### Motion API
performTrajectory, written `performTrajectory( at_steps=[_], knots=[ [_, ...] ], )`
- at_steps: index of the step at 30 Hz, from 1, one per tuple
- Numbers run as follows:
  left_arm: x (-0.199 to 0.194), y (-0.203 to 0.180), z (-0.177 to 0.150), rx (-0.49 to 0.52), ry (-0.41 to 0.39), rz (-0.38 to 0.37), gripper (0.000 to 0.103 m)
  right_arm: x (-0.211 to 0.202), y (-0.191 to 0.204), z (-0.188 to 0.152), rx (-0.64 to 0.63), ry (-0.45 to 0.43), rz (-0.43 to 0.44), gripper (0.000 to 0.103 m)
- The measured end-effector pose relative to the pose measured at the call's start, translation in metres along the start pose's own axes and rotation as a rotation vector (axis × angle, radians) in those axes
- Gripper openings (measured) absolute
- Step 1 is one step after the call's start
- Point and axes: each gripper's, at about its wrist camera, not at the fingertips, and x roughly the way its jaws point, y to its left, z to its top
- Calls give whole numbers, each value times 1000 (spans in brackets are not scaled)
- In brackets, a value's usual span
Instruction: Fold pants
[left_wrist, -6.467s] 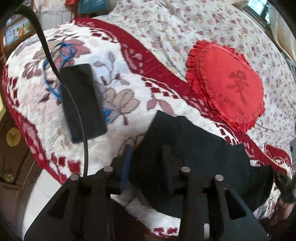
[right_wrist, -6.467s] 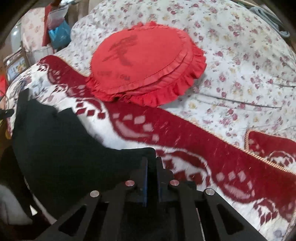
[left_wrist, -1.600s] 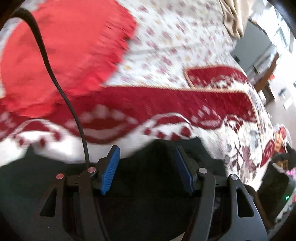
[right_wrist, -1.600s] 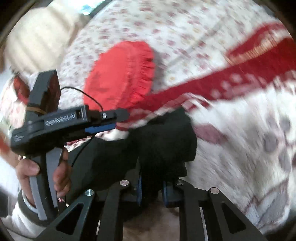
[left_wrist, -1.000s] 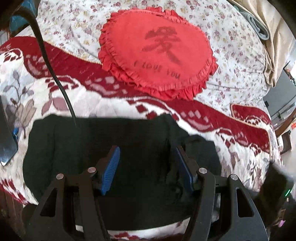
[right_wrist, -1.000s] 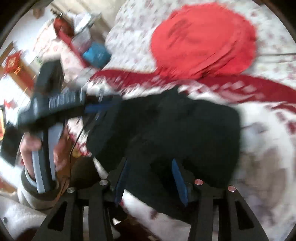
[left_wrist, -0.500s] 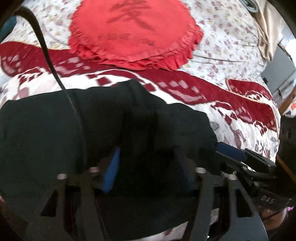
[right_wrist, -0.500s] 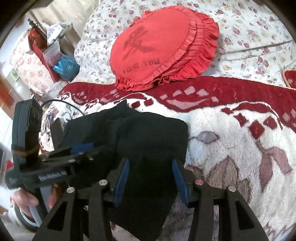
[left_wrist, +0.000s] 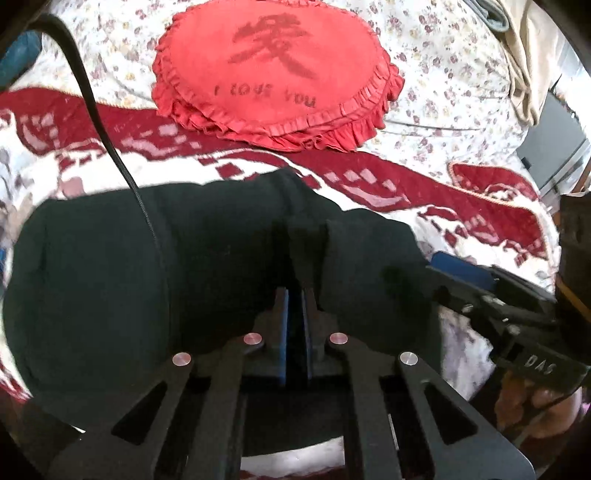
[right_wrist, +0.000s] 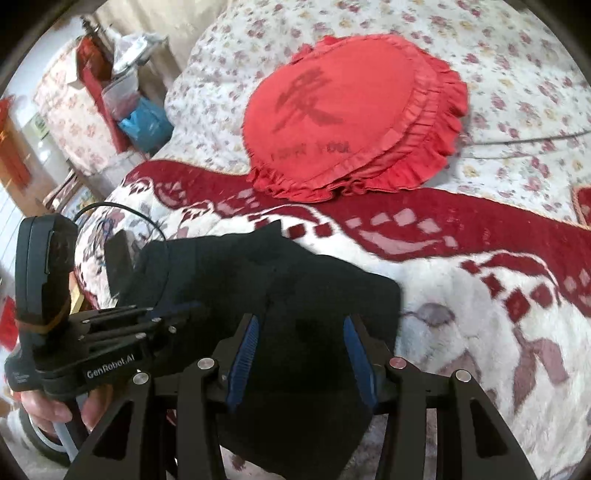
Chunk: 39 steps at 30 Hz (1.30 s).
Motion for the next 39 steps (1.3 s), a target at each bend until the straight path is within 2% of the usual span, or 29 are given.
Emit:
performTrajectory(
  at_steps=[2, 4, 6, 8, 11, 14, 15, 16, 17, 19, 24, 28, 31, 33, 35, 37, 39],
  knots=[
    [1, 0, -2, -1, 10, -6, 13, 3, 3, 0, -8, 11, 6, 47],
    [4, -3, -4, 6, 25, 3, 44, 3, -1, -1, 3, 10, -6, 48],
    [4, -4, -6, 2, 32, -7, 58, 3, -9, -2, 34, 15, -19, 48],
    [6, -3, -6, -9, 33, -14, 61, 1, -16, -3, 57, 12, -23, 49],
    [22, -4, -5, -18, 65, 13, 61, -2, -26, -4, 87, 10, -24, 49],
    [30, -13, -2, 0, 38, 39, 61, -5, -29, -4, 92, 5, -26, 49],
    [29, -16, -2, 5, 30, 26, 53, -6, -29, -4, 95, 2, -26, 49],
    [28, -18, -1, 8, 24, 9, 26, -7, -30, -4, 97, 0, -27, 49],
    [28, -22, -1, 23, 29, 6, 18, -8, -30, -3, 97, -2, -28, 49],
    [24, -23, -2, 37, 23, -8, 14, -10, -27, -2, 92, -9, -25, 49],
    [-4, -16, -5, 38, -4, -57, 13, -12, -7, 5, 39, -26, 18, 49],
    [1, 2, -4, 1, 4, 16, 13, 10, 10, 10, -13, 2, 1, 49],
    [10, 10, -4, -31, 26, 17, 14, 40, 13, 11, -36, 56, -45, 49],
    [10, 10, -4, -30, 22, 28, 17, 57, 14, 10, -57, 97, -83, 49],
    [5, 12, -6, -29, 15, 36, 20, 54, 16, 11, -61, 89, -86, 49],
    [-2, 16, -7, -33, 2, 55, 28, 45, 17, 13, -58, 76, -73, 49],
    [-12, 22, -9, -42, -18, 90, 31, 38, 19, 14, -57, 66, -74, 49]
  ],
)
